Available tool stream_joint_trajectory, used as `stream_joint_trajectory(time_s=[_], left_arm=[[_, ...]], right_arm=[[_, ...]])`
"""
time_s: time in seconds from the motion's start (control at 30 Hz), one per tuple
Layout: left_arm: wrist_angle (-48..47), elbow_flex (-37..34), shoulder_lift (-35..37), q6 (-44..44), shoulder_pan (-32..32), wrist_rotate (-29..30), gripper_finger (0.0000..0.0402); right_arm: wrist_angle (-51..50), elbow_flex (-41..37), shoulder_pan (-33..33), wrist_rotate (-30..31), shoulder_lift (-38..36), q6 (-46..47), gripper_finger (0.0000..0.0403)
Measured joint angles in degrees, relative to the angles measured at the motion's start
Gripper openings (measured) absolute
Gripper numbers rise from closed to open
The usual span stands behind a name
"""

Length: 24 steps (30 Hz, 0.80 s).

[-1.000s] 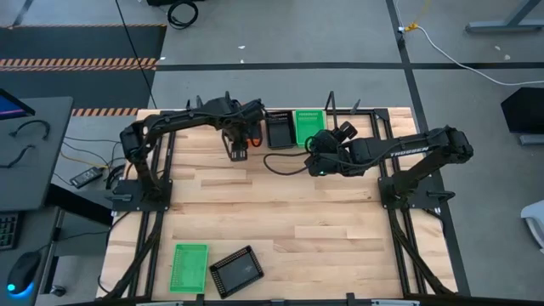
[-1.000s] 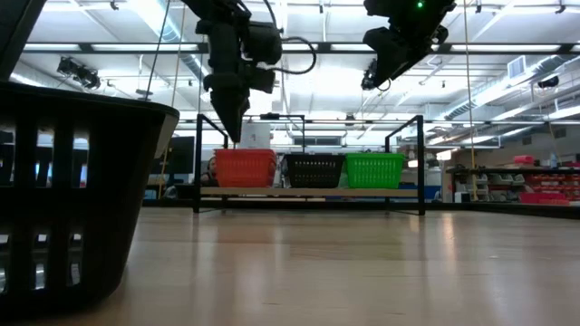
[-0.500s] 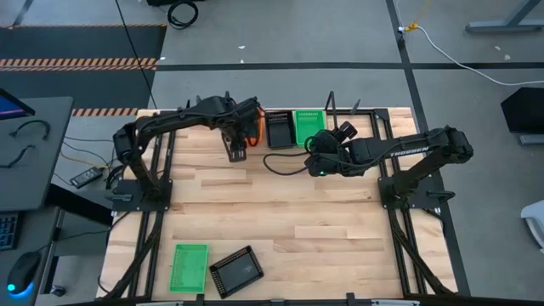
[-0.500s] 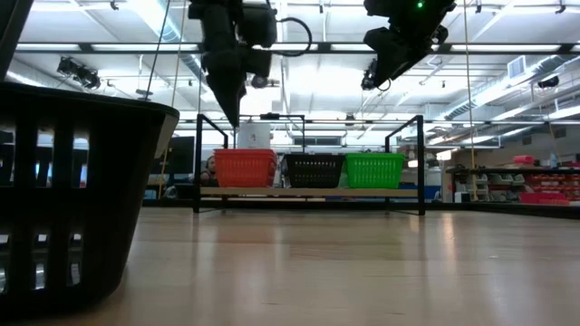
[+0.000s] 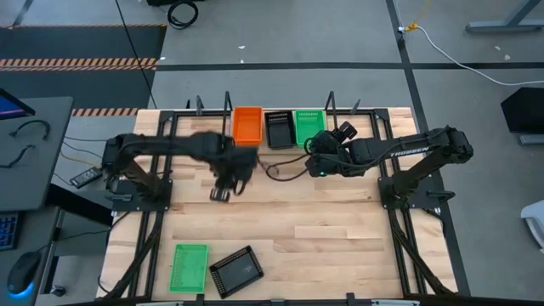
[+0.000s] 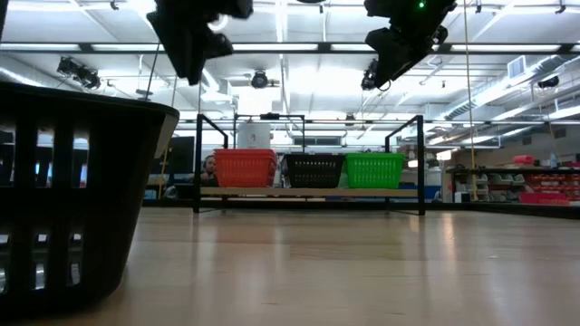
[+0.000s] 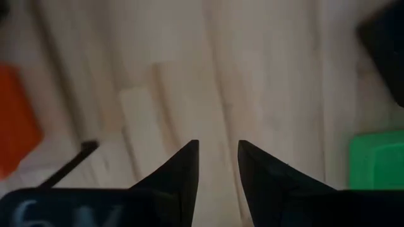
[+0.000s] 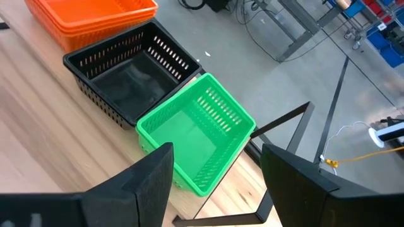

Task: Stack baskets on shelf by color
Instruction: Stack the black bin on top of the other black bins on the shelf

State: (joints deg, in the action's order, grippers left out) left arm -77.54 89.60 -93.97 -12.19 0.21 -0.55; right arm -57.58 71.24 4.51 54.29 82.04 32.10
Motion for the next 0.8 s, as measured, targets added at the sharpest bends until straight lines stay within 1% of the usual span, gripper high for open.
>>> stream_joint_trajectory(time_s=[0.1,0.17,0.37,0.43,0.53,0.6,0.73,0.8], left_arm=[[2.1,-1.2,0.0,1.9,-4.9,0.3,0.0117],[4.2,-2.9,0.0,4.0,-7.9,-0.7,0.0117],[12.5,-10.9,1.3,12.2,-19.0,-1.7,0.0117],[15.3,-13.3,1.6,15.4,-23.5,-0.2,0.0117],[19.3,-16.1,1.8,19.9,-30.6,3.6,0.0117],[21.9,-17.5,1.6,22.6,-34.6,4.7,0.0117],[27.1,-18.2,1.4,28.5,-40.9,6.8,0.0117],[30.7,-18.2,1.4,29.6,-43.2,9.2,0.0117]], right_arm=[[0.0,0.0,0.0,-0.1,0.0,0.5,0.0241],[0.0,0.0,0.5,-0.8,0.0,0.9,0.0241],[0.1,0.0,2.8,-3.3,0.0,3.2,0.0241],[0.1,0.0,3.9,-3.4,0.0,4.1,0.0241],[0.1,0.0,5.6,-3.4,0.0,4.7,0.0241],[0.2,0.0,6.5,-3.4,0.0,5.5,0.0241],[0.2,0.0,8.2,-3.2,0.1,6.5,0.0241],[0.1,0.0,8.6,-3.0,0.4,6.7,0.0241]])
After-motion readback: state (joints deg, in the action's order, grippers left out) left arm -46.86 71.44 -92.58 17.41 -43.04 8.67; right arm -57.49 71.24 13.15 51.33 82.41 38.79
